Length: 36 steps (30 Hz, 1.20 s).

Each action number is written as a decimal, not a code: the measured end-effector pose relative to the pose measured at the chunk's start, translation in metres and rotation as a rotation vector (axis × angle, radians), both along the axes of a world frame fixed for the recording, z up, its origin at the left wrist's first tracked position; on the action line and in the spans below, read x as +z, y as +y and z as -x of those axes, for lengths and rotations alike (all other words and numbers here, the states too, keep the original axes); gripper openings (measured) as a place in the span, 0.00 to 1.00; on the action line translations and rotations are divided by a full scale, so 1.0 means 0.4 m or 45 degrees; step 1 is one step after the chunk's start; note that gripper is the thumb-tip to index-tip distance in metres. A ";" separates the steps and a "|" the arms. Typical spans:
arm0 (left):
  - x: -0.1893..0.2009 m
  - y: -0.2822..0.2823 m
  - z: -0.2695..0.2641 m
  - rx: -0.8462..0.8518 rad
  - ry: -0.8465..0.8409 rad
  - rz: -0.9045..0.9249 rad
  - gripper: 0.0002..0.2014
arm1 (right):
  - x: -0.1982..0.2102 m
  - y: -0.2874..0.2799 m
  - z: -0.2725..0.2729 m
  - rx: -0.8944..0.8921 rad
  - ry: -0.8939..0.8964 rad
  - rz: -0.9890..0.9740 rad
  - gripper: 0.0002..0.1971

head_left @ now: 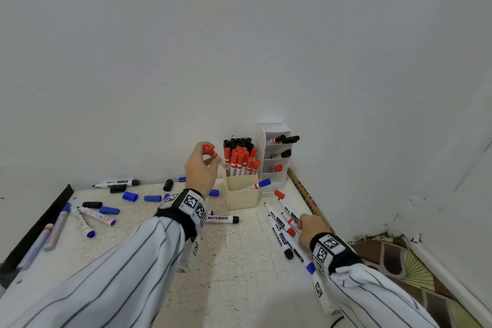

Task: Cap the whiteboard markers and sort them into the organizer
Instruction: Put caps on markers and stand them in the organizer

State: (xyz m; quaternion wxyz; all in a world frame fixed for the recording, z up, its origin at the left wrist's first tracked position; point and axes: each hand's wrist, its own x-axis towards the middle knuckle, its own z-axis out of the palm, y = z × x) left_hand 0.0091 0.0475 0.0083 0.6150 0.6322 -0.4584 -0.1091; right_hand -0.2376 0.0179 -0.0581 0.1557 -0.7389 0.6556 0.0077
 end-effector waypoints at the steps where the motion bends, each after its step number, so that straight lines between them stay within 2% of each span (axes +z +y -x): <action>1: -0.005 -0.015 -0.003 -0.015 -0.013 -0.011 0.10 | 0.000 -0.006 -0.002 -0.001 0.015 -0.006 0.13; 7: -0.045 -0.073 -0.012 -0.100 -0.218 -0.101 0.11 | 0.002 -0.036 -0.013 -0.029 0.045 -0.039 0.14; 11: -0.048 -0.076 -0.012 -0.060 -0.227 0.000 0.09 | 0.004 -0.047 -0.027 -0.040 0.030 -0.126 0.18; 18: -0.046 -0.084 -0.019 -0.037 -0.300 0.006 0.11 | 0.027 -0.055 -0.049 -0.197 -0.207 -0.049 0.15; 22: -0.055 -0.092 -0.018 -0.096 -0.367 0.039 0.14 | 0.033 -0.054 -0.058 -0.187 -0.240 -0.053 0.16; 30: -0.066 -0.104 -0.035 0.013 -0.223 0.332 0.10 | 0.022 -0.078 -0.061 -0.215 -0.298 -0.059 0.15; 32: -0.060 -0.115 -0.038 -0.015 -0.210 0.296 0.10 | 0.022 -0.076 -0.065 -0.220 -0.294 -0.059 0.16; 36: -0.062 -0.125 -0.044 -0.092 -0.212 0.034 0.09 | 0.023 -0.075 -0.070 -0.216 -0.305 -0.037 0.14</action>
